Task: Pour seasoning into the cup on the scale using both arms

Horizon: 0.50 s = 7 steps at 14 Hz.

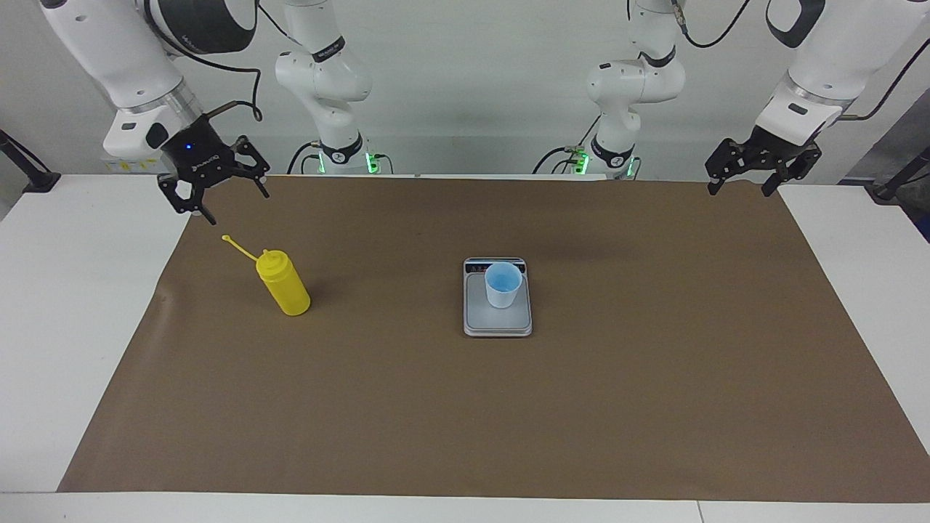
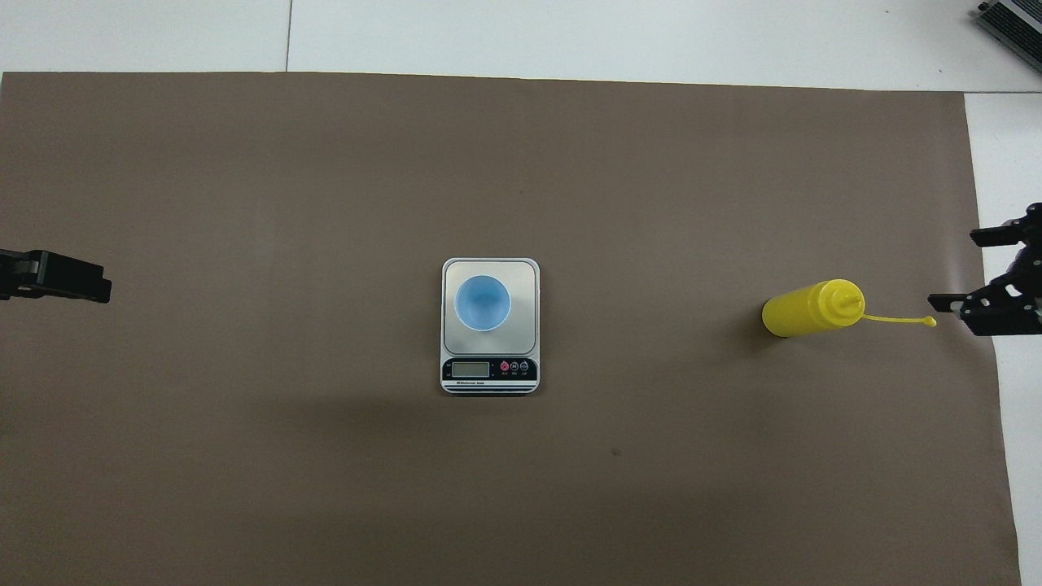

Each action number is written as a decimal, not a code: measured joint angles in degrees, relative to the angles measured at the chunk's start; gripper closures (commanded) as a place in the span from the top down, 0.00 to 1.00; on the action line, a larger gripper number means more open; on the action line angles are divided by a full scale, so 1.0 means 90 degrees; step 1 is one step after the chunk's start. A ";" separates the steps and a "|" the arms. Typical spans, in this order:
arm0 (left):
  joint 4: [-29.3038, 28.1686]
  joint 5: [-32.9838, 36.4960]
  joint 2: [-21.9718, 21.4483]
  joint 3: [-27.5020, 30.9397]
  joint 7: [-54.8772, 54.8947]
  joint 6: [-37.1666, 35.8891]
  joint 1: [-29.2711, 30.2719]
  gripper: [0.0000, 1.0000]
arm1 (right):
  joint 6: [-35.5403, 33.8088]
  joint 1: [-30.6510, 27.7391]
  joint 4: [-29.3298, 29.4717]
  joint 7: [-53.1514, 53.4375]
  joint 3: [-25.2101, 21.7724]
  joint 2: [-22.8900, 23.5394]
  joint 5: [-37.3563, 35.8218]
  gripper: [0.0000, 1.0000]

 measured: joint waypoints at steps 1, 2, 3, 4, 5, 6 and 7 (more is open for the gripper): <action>0.0000 0.0000 0.0000 0.0000 0.0000 0.0000 0.0000 1.00 | -0.0066 0.0190 0.0100 0.0523 0.0002 0.0004 -0.0145 1.00; 0.0000 0.0000 0.0000 0.0000 0.0000 0.0000 0.0000 1.00 | -0.0135 0.0362 0.0210 0.0987 0.0006 0.0008 -0.0286 1.00; 0.0000 0.0000 0.0000 0.0000 0.0000 0.0000 0.0000 1.00 | -0.0196 0.0544 0.0340 0.1405 0.0012 0.0014 -0.0510 1.00; 0.0000 0.0000 0.0000 0.0000 0.0000 0.0000 0.0000 1.00 | -0.0257 0.0702 0.0436 0.1746 0.0019 0.0021 -0.0730 1.00; 0.0000 0.0000 0.0000 0.0000 0.0000 0.0000 0.0000 1.00 | -0.0309 0.0847 0.0522 0.2179 0.0024 0.0035 -0.0884 1.00; 0.0000 0.0000 0.0000 0.0000 0.0000 0.0000 0.0000 1.00 | -0.0378 0.0950 0.0604 0.2668 0.0031 0.0059 -0.0952 1.00; 0.0000 0.0000 0.0000 0.0000 0.0000 0.0000 0.0000 1.00 | -0.0441 0.0999 0.0688 0.3145 0.0045 0.0100 -0.0958 1.00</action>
